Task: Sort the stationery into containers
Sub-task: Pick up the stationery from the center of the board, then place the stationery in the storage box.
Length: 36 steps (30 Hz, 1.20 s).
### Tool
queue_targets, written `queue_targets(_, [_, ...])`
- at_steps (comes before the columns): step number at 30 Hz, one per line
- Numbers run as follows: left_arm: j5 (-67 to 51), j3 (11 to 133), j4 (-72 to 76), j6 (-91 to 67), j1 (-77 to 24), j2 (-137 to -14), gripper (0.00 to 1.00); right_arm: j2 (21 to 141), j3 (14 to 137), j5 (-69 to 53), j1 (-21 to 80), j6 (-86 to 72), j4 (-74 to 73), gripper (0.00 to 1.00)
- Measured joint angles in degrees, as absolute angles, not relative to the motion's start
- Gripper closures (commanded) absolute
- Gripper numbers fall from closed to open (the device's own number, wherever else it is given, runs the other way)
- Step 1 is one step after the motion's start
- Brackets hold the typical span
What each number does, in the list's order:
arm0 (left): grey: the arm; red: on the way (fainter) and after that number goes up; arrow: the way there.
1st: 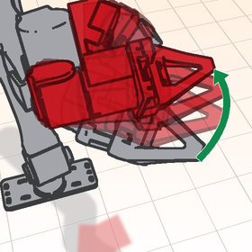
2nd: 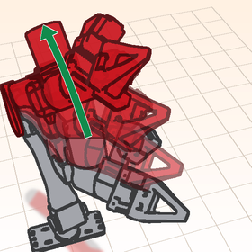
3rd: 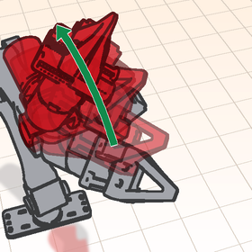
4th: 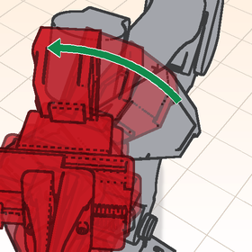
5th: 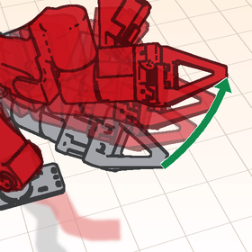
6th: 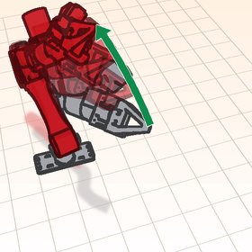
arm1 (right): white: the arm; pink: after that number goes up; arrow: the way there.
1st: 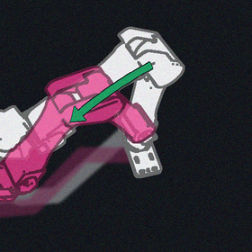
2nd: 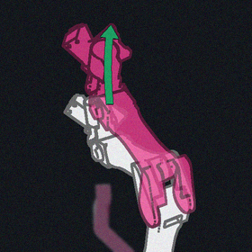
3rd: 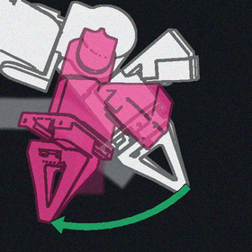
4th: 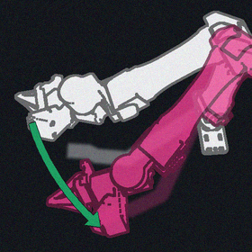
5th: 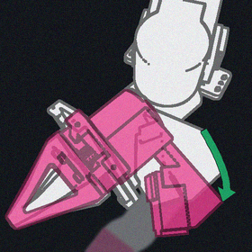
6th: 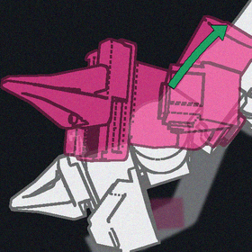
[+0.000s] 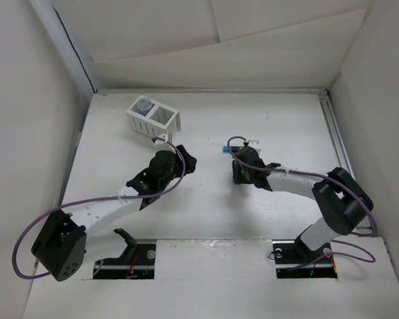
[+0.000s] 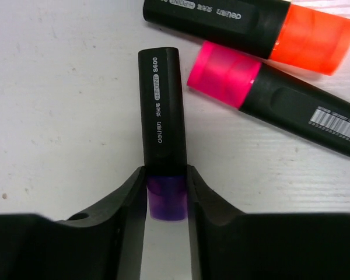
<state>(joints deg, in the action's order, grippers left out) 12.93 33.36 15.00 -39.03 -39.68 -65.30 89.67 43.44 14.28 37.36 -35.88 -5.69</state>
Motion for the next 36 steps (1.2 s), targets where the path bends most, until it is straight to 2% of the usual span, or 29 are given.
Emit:
queue_targets(3, [11.27, 33.69, 14.87, -39.09, -39.68, -65.56, 0.44, 90.32, 43.81, 15.05, 37.91, -36.27, -4.86, 0.81])
queue_targets(7, [9.26, 33.87, 14.68, -39.33, -39.68, -65.69, 0.44, 90.24, 43.9, 15.79, 38.92, -36.23, -4.91, 0.84])
queue_targets(11, [7.53, 33.91, 14.48, -39.55, -39.68, -65.69, 0.46, 86.78, 42.89, 15.51, 41.04, -35.64, -6.85, 0.84])
queue_targets(18, [3.18, 35.31, 14.04, -40.73, -39.68, -65.69, 0.46, 74.02, 43.83, 10.0, 43.57, -32.67, -7.66, 0.84])
queue_targets(28, [-2.48, 36.99, 18.06, -42.96, -39.68, -67.59, 0.46, 75.16, 46.68, -0.12, 44.16, -29.8, -6.09, 0.84])
queue_targets(36, [-2.98, 37.56, 19.97, -44.69, -39.68, -72.58, 0.54, 75.13, 46.7, -5.21, 44.99, -29.26, -4.8, 0.84])
